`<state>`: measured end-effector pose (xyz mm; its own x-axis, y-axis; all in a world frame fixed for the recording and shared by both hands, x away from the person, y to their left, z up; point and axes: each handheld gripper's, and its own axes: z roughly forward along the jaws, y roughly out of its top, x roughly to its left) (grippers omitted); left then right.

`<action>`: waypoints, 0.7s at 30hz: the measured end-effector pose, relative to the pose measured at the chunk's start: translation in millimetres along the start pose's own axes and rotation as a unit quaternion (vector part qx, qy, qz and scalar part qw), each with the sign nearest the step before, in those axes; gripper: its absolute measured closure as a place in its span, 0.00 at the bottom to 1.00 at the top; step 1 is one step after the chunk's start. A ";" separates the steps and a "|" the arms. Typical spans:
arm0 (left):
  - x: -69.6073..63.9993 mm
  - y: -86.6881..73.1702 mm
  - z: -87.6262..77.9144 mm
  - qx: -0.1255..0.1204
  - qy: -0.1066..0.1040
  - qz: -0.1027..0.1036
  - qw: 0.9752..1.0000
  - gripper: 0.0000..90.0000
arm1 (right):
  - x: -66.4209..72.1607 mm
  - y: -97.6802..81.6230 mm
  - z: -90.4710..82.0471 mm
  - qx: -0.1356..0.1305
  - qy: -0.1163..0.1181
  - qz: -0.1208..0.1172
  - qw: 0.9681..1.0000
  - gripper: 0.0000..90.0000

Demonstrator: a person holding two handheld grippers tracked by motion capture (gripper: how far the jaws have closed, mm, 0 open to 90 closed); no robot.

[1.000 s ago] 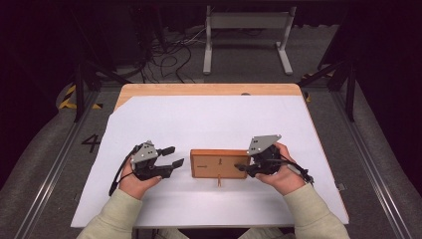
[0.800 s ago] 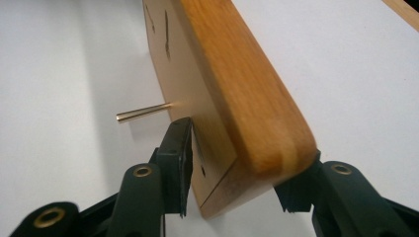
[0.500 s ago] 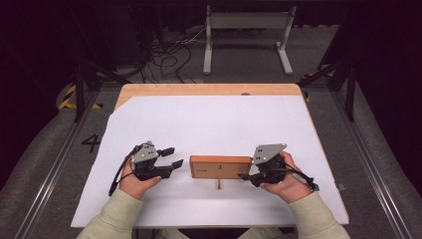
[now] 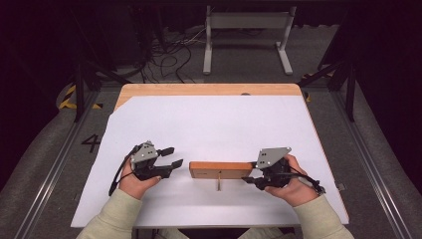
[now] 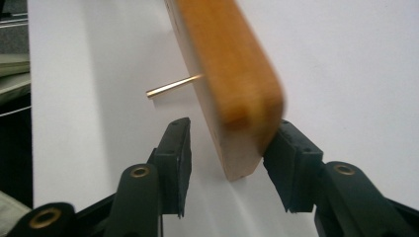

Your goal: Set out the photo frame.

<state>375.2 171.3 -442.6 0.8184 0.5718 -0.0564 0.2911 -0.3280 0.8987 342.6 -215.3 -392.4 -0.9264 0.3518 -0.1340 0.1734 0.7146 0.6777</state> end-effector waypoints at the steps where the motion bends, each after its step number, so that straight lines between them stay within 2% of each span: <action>1: -0.1 0.0 -0.1 0.000 0.000 -0.001 1.000 0.48 | 0.8 -0.3 0.2 0.002 0.002 -0.002 1.000 0.61; 4: -0.3 -0.1 -0.2 0.000 0.000 -0.002 1.000 0.48 | 4.2 -1.8 2.9 0.017 0.010 -0.008 1.000 0.60; 13: 0.7 0.4 -1.8 -0.004 0.006 -0.003 1.000 0.47 | 3.5 -7.2 2.3 0.024 0.009 0.002 1.000 0.56; 18: 2.1 0.3 -3.8 -0.013 0.009 -0.006 1.000 0.46 | -0.2 -17.0 4.2 0.045 -0.006 0.024 0.999 0.54; 21: 2.2 0.0 -4.0 -0.018 0.003 -0.008 1.000 0.47 | -1.6 -22.2 4.9 0.059 -0.006 0.031 0.998 0.56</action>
<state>375.1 175.6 -441.0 0.8113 0.5807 -0.0680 0.2859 -0.2927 0.9125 341.9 -228.7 -410.8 -0.9090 0.4038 -0.1036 0.2684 0.7570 0.5957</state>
